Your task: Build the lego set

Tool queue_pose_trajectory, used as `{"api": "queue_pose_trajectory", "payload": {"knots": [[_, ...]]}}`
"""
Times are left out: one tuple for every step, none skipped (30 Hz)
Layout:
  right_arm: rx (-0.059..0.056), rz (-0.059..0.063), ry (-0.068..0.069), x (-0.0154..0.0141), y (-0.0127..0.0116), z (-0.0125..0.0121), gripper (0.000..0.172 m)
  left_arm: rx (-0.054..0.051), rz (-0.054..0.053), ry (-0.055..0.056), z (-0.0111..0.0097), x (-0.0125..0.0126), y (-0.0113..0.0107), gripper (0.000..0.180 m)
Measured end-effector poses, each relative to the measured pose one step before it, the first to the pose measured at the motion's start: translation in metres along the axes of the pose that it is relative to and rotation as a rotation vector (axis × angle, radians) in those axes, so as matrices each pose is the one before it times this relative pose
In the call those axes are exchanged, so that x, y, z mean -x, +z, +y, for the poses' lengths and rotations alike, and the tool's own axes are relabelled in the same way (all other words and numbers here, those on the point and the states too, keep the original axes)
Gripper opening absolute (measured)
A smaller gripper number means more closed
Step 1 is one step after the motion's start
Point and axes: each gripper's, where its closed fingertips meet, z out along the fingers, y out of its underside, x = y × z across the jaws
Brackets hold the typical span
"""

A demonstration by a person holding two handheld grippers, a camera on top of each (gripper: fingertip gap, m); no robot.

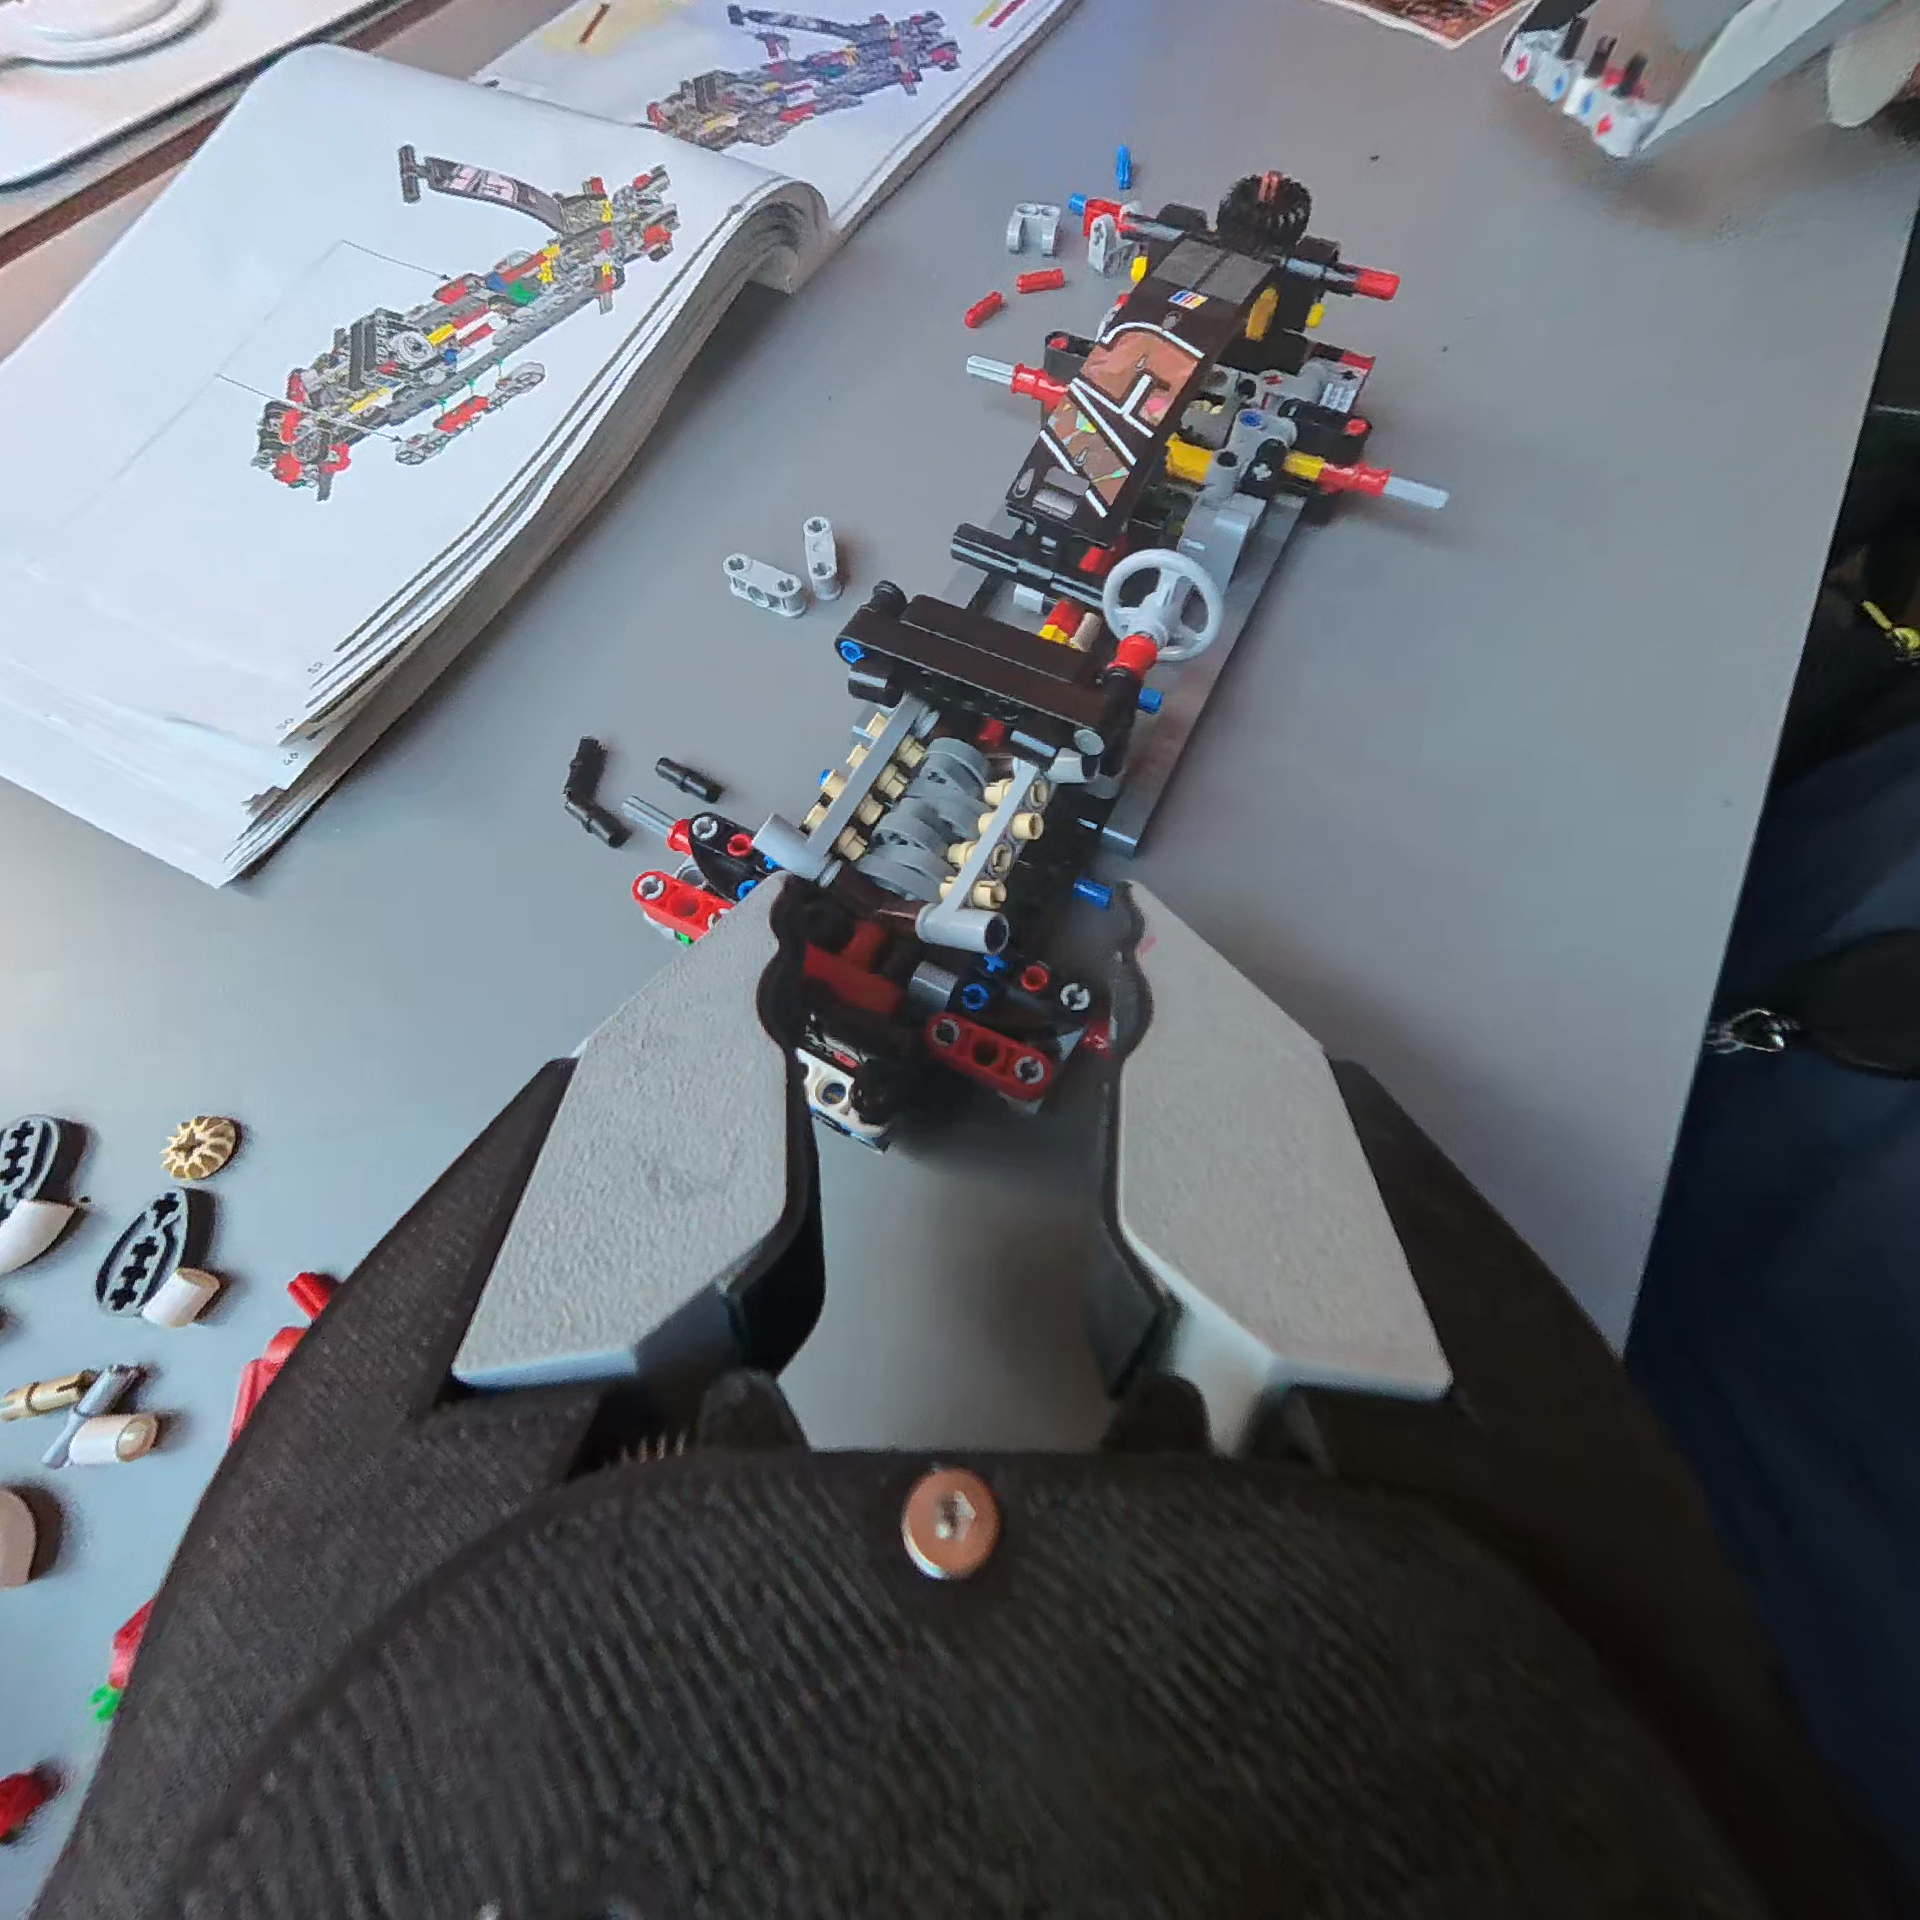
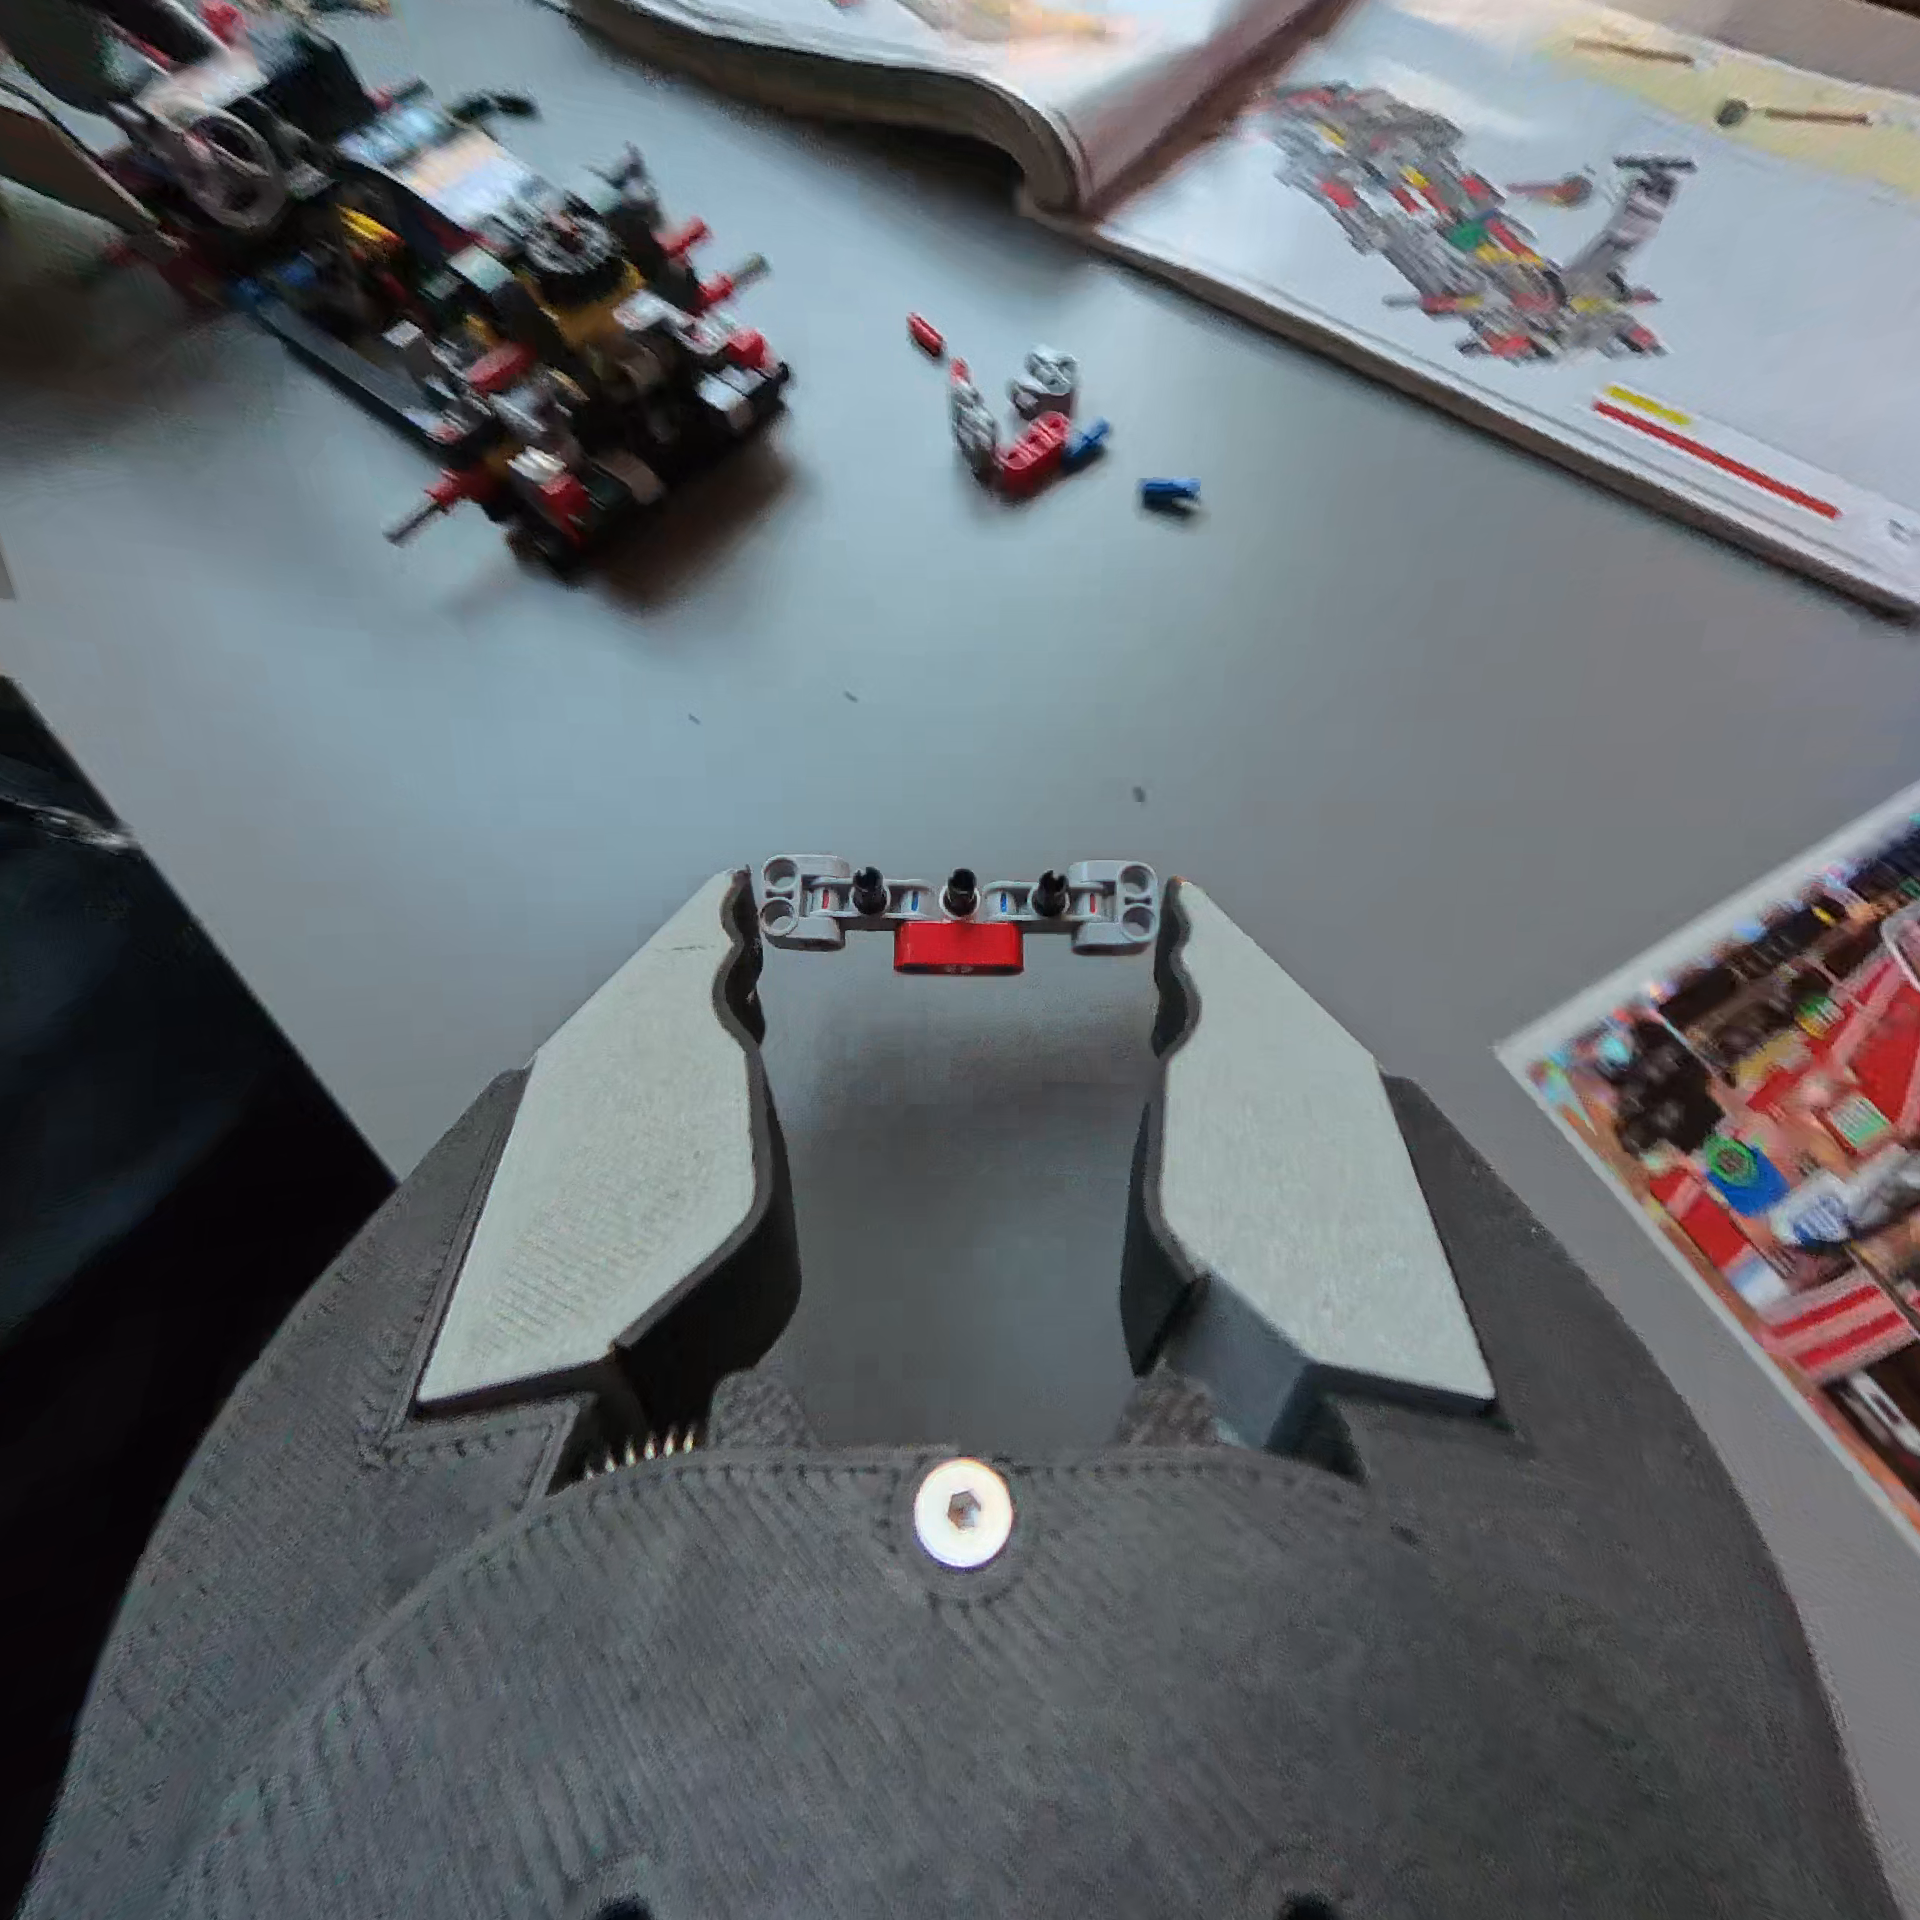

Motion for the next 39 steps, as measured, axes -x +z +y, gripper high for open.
{"api": "queue_pose_trajectory", "payload": {"knots": [[-0.022,-0.0286,-0.0108,0.0118,0.00282,-0.00769,0.074,-0.0004,0.0005,-0.0043,-0.00038,-0.00053,0.00049,0.055],[-0.0121,-0.0227,-0.0172,0.01098,0.00356,-0.00642,0.074,-0.002,0.0036,-0.0083,-0.00071,-0.00068,0.00023,0.056],[-0.006,-0.022,-0.02,0.01055,0.00433,-0.00521,0.074,-0.002,0.0076,-0.0068,-0.00055,-0.00156,0.00034,0.056],[0.0012,-0.0219,-0.0209,0.00963,0.00458,-0.00368,0.074,-0.0017,0.007,-0.0045,-0.00053,-0.00206,0.00017,0.056],[0.0077,-0.0152,-0.0205,0.00741,0.00444,-0.00204,0.074,-0.0012,0.0065,-0.0024,-0.00046,-0.00253,0.00034,0.055],[0.0081,-0.0067,-0.0192,0.00485,0.00388,-0.00086,0.074,-0.0008,0.0067,-0.0012,-0.00043,-0.00307,0.00037,0.055],[0.0072,-0.0043,-0.0169,0.00316,0.0031,0.00026,0.074,-0.0009,0.008,-0.0003,-0.00047,-0.00371,0.00043,0.055],[0.013,0.0036,-0.0127,0.00015,0.00221,0.00222,0.074,-0.0011,0.0091,-0.001,-0.00053,-0.00419,0.00053,0.056],[0.0144,0.0133,-0.0074,-0.00293,0.00109,0.00354,0.074,-0.0009,0.0082,0.0002,-0.00048,-0.00404,0.0007,0.056],[0.0067,0.0122,0.0008,-0.00414,0.00015,0.00321,0.074,0.0,0.0065,0.0024,-0.00055,-0.00375,0.00095,0.056],[-0.0002,0.0051,0.0122,-0.00431,-0.00078,0.00237,0.074,-0.0004,0.0062,0.0,-0.00084,-0.00328,0.00113,0.057],[-0.0032,0.0021,0.019,-0.0047,-0.00118,0.00211,0.074,-0.0015,0.0088,-0.0033,-0.00105,-0.00317,0.00144,0.057],[0.0005,0.0054,0.0187,-0.00541,-0.00148,0.00268,0.074,-0.0021,0.0109,-0.0053,-0.00125,-0.00307,0.00146,0.057],[0.0053,0.0061,0.0141,-0.00501,-0.00171,0.0027,0.074,-0.0024,0.0129,-0.0067,-0.00137,-0.00318,0.00159,0.056],[0.0011,0.0071,0.0073,-0.00411,-0.00206,0.00163,0.074,-0.0019,0.0123,-0.0052,-0.00122,-0.00317,0.00168,0.055],[0.0005,0.0108,-0.0006,-0.004,-0.00217,0.00133,0.074,0.0001,0.0083,0.0011,-0.00085,-0.00264,0.0017,0.055],[0.01,0.0174,-0.0053,-0.00493,-0.00189,0.0027,0.074,0.0023,0.002,0.0089,-0.00033,-0.00159,0.0011,0.055],[0.0153,0.0163,-0.0061,-0.00487,-0.00138,0.00357,0.074,0.0025,-0.0029,0.0092,0.00012,-0.00038,0.00053,0.055],[0.0132,0.0044,-0.0022,-0.00304,-0.00054,0.00358,0.074,0.0003,0.001,0.0041,0.00004,-0.00012,-0.00017,0.055],[0.0127,-0.0095,0.0047,-0.00073,0.00046,0.00326,0.074,-0.004,0.0035,0.0025,-0.00045,0.00035,-0.00085,0.055],[0.0132,-0.0127,0.0042,0.00034,0.00067,0.0023,0.074,-0.0131,0.0004,0.0015,-0.00169,0.00142,-0.00128,0.054],[0.0063,-0.0052,-0.0048,-0.00026,0.00073,0.00091,0.074,-0.0152,0.0017,-0.0009,-0.0026,0.00171,-0.00142,0.054],[0.0053,0.007,-0.0109,-0.00181,0.00077,0.00039,0.074,-0.0091,0.0054,-0.0041,-0.00266,0.00143,-0.00084,0.055],[0.0103,0.0117,-0.0109,-0.00279,0.00118,0.00106,0.074,-0.0041,0.004,-0.0063,-0.00281,0.00149,-0.0002,0.057],[0.015,0.0059,-0.0078,-0.00217,0.00163,0.00155,0.074,-0.0001,0.0038,-0.0017,-0.00273,0.00116,0.00078,0.06],[0.0096,-0.0036,-0.0056,-0.00057,0.00145,0.00075,0.074,0.0082,0.0096,0.0077,-0.00153,-0.00011,0.00184,0.063],[0.002,-0.0046,-0.0034,-0.00034,0.00049,-0.00015,0.074,0.0113,0.0122,0.0168,-0.00079,-0.0011,0.0028,0.066],[0.0012,-0.0021,-0.0006,-0.00056,0.00011,0.00001,0.075,0.0146,0.0062,0.0232,0.00022,-0.00045,0.00317,0.067],[-0.0001,-0.0073,0.0019,0.00028,-0.00045,0.00018,0.076,0.0196,0.0062,0.028,0.00111,-0.00046,0.00348,0.068],[-0.0067,-0.0095,0.0014,0.00062,-0.00135,-0.00057,0.077,0.0222,0.0036,0.0321,0.00157,0.00015,0.00309,0.068],[-0.012,0.0001,-0.0017,-0.00096,-0.00261,-0.00145,0.077,0.0193,-0.0045,0.0328,0.00117,0.00175,0.00264,0.066],[-0.0105,0.0045,-0.0018,-0.00198,-0.00343,-0.00171,0.077,0.0193,-0.0058,0.0283,0.00153,0.00235,0.0025,0.064],[-0.0079,0.0016,-0.0007,-0.00207,-0.00405,-0.00244,0.078,0.0251,0.0064,0.0227,0.00283,0.00078,0.0027,0.061],[-0.0089,-0.0009,-0.0021,-0.0021,-0.00405,-0.00387,0.078,0.0312,0.0185,0.014,0.00424,-0.00095,0.00305,0.059],[-0.0083,-0.0011,-0.0062,-0.00232,-0.00397,-0.00616,0.077,0.0179,0.0171,0.0029,0.00249,-0.00065,0.00317,0.06],[-0.0113,-0.002,-0.0104,-0.00264,-0.00348,-0.00972,0.074,0.0001,0.0177,-0.0025,-0.00037,-0.00018,0.00107,0.058],[-0.0177,-0.0184,-0.013,-0.00042,-0.00227,-0.01435,0.07,0.0013,0.0225,0.0013,-0.0003,-0.00043,0.00029,0.057],[-0.0175,-0.0399,-0.0157,0.00258,-0.00023,-0.01773,0.062,0.0037,0.0209,-0.0002,-0.00005,-0.00047,0.00015,0.058],[-0.0096,-0.0426,-0.0188,0.00285,0.00295,-0.01938,0.054,0.0003,0.0142,0.0044,-0.00012,-0.00007,0.00018,0.057]]}}
